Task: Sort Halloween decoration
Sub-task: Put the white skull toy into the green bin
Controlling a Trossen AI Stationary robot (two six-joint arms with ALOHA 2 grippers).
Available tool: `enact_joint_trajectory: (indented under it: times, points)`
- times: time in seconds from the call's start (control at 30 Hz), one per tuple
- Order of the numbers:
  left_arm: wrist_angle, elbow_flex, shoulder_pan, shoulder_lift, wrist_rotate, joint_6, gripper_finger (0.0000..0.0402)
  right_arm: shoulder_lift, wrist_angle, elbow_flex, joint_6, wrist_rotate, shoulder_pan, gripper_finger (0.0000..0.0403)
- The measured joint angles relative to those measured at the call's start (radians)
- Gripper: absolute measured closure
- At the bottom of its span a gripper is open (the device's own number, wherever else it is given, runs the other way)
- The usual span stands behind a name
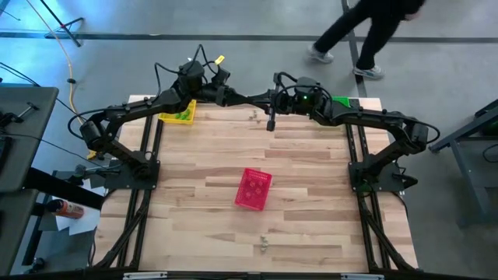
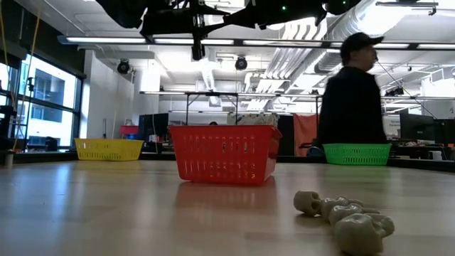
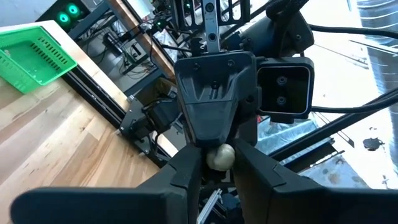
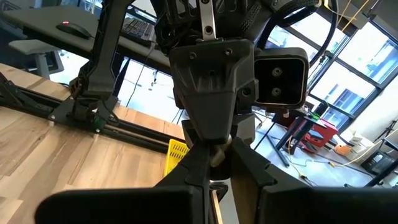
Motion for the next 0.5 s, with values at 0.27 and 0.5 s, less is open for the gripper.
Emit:
enact_joint_trajectory:
  times: [0.27, 0.5]
  points:
    - [-0.001, 0.0, 0.037, 0.0, 0.057, 0.0, 0.033, 0.0, 0.0, 0.0, -0.001, 0.024, -0.01, 0.0374]
    - [-0.021, 0.0, 0.046, 0.0, 0.06, 0.03, 0.033, 0.0, -0.007, 0.0, -0.001, 0.034, -0.028, 0.038]
